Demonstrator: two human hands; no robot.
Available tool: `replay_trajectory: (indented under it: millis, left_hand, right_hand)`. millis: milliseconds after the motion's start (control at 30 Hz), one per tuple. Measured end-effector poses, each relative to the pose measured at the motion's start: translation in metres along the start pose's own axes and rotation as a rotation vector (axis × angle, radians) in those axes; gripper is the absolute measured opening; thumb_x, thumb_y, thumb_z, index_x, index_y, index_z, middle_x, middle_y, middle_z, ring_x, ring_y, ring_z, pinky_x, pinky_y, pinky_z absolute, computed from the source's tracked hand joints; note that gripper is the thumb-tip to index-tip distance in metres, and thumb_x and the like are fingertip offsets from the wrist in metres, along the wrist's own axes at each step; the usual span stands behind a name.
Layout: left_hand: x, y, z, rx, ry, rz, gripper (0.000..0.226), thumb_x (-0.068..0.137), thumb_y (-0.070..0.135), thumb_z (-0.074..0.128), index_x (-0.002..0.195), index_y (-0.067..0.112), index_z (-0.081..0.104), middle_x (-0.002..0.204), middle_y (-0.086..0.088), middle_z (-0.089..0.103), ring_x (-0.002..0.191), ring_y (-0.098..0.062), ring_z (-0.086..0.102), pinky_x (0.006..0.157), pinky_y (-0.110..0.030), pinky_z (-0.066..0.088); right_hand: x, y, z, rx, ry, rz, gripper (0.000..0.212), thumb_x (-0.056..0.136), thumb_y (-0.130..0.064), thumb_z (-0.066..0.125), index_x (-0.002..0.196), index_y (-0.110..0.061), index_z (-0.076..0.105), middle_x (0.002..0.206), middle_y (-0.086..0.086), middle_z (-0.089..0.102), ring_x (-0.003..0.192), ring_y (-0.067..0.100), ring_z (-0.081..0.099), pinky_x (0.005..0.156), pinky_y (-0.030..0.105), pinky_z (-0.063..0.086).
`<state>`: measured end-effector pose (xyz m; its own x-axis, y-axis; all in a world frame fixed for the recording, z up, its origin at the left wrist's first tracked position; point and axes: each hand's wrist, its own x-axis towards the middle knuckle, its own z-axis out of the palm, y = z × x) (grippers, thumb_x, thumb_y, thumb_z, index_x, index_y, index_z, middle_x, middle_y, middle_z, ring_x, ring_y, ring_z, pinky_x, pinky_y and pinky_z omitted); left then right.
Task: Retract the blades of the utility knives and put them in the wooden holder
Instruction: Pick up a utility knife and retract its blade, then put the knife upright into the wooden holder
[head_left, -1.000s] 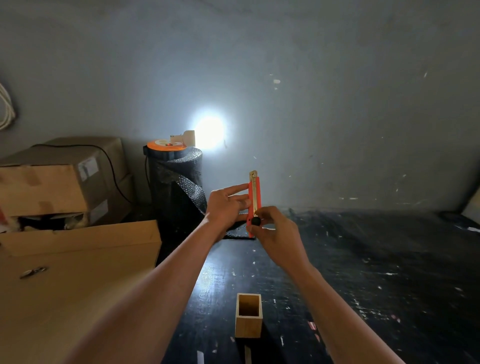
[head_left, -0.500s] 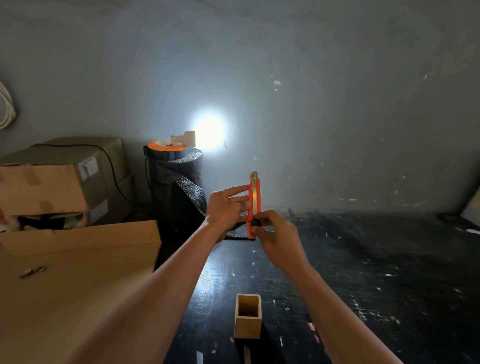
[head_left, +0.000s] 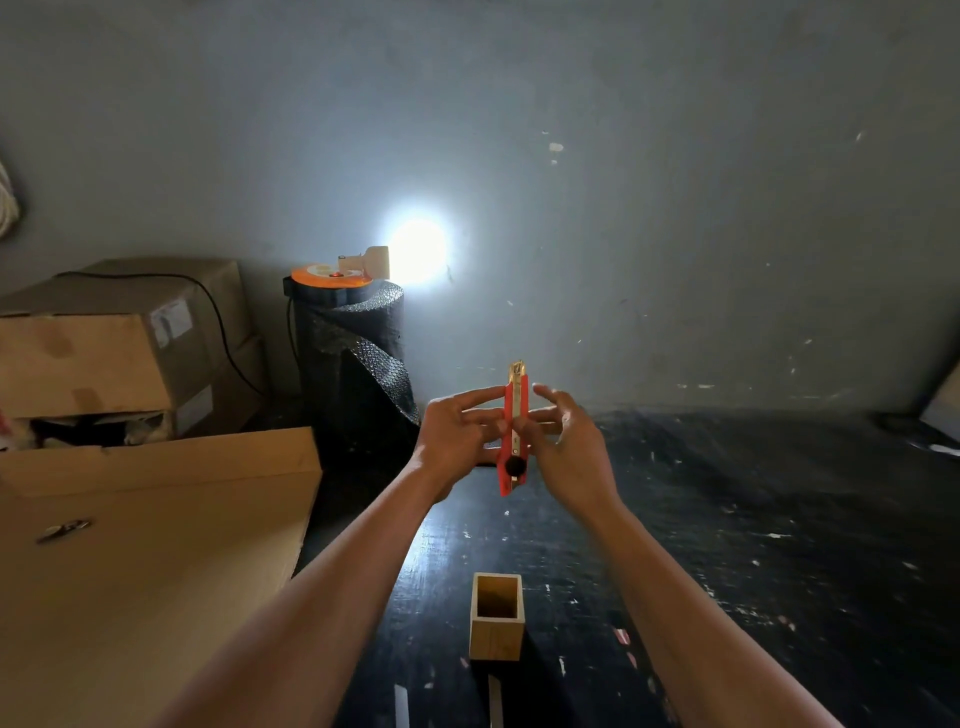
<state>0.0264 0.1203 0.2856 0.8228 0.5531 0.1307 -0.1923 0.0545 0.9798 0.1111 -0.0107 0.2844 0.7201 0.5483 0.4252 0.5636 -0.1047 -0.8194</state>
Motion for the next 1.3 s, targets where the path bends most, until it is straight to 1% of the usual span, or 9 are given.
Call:
replay_trajectory:
  millis: [133,233,400,567,767,967,1067,1133,1300]
  left_hand:
    - [-0.005,-0.016,0.002,-0.01,0.021,0.0,0.042,0.089,-0.022,0.063,0.125,-0.003,0.07,0.106,-0.027,0.078,0.075,-0.028,0.081,0.061,-0.036,0.065]
    - [-0.004,-0.035,0.0,0.063,0.097,-0.039,0.038,0.087,-0.023,0.061,0.118,-0.004,0.071,0.102,-0.022,0.079,0.072,-0.02,0.079,0.061,-0.031,0.065]
    - [0.003,-0.101,-0.017,0.336,0.189,-0.149,0.038,0.087,-0.013,0.061,0.118,0.004,0.073,0.099,-0.006,0.078,0.088,-0.018,0.074,0.083,-0.041,0.063]
    - [-0.012,-0.16,-0.021,0.673,0.08,-0.22,0.058,0.083,0.008,0.08,0.138,0.013,0.062,0.133,-0.005,0.068,0.119,-0.022,0.066,0.098,-0.034,0.057]
    - [-0.02,-0.224,-0.031,0.759,0.029,-0.442,0.091,0.076,0.014,0.09,0.154,0.016,0.044,0.156,-0.01,0.05,0.14,-0.029,0.052,0.114,-0.046,0.048]
    - [-0.027,-0.257,-0.035,0.772,0.026,-0.493,0.11,0.074,0.024,0.092,0.162,0.02,0.027,0.161,-0.011,0.043,0.144,-0.031,0.047,0.113,-0.049,0.048]
    - [-0.03,-0.264,-0.034,0.78,0.009,-0.471,0.112,0.076,0.028,0.091,0.164,0.022,0.022,0.16,-0.009,0.046,0.143,-0.028,0.049,0.103,-0.049,0.055]
    - [-0.031,-0.268,-0.034,0.762,-0.001,-0.477,0.11,0.077,0.03,0.09,0.163,0.021,0.023,0.156,-0.009,0.052,0.14,-0.025,0.053,0.109,-0.04,0.05]
    - [-0.031,-0.273,-0.031,0.738,-0.006,-0.512,0.103,0.079,0.034,0.088,0.162,0.024,0.028,0.147,-0.011,0.061,0.135,-0.024,0.058,0.111,-0.038,0.047]
  right_hand:
    - [0.007,0.013,0.005,0.084,-0.06,0.067,0.033,0.096,-0.023,0.063,0.128,-0.017,0.06,0.101,-0.008,0.069,0.09,0.013,0.071,0.065,0.012,0.056]
    - [0.003,0.028,0.009,0.133,-0.06,0.119,0.024,0.095,-0.024,0.065,0.117,-0.016,0.064,0.097,-0.002,0.074,0.083,0.013,0.073,0.072,0.029,0.063]
    - [-0.009,0.066,0.021,0.068,-0.073,0.168,0.015,0.093,-0.019,0.067,0.107,-0.018,0.064,0.09,-0.003,0.071,0.078,0.01,0.07,0.058,0.017,0.055]
    - [-0.019,0.117,0.038,0.0,-0.119,0.23,0.012,0.092,-0.008,0.067,0.104,-0.008,0.063,0.088,0.002,0.069,0.07,0.002,0.066,0.051,0.01,0.05]
    - [-0.032,0.174,0.065,-0.061,-0.227,0.324,0.014,0.092,-0.01,0.067,0.103,-0.015,0.061,0.093,0.004,0.069,0.082,0.014,0.07,0.053,0.017,0.054]
    - [-0.046,0.205,0.084,-0.144,-0.295,0.408,0.009,0.089,-0.017,0.069,0.096,-0.02,0.066,0.085,-0.003,0.071,0.069,0.002,0.066,0.052,0.015,0.05]
    - [-0.05,0.216,0.091,-0.202,-0.322,0.419,0.006,0.087,-0.017,0.068,0.09,-0.021,0.069,0.084,-0.004,0.073,0.072,0.01,0.068,0.059,0.02,0.052]
    - [-0.051,0.222,0.093,-0.239,-0.349,0.435,0.009,0.086,-0.015,0.066,0.09,-0.023,0.069,0.086,-0.005,0.073,0.078,0.014,0.068,0.067,0.029,0.054]
    - [-0.049,0.23,0.094,-0.285,-0.376,0.446,0.007,0.087,-0.017,0.067,0.089,-0.023,0.069,0.088,-0.003,0.072,0.08,0.016,0.066,0.062,0.027,0.046]
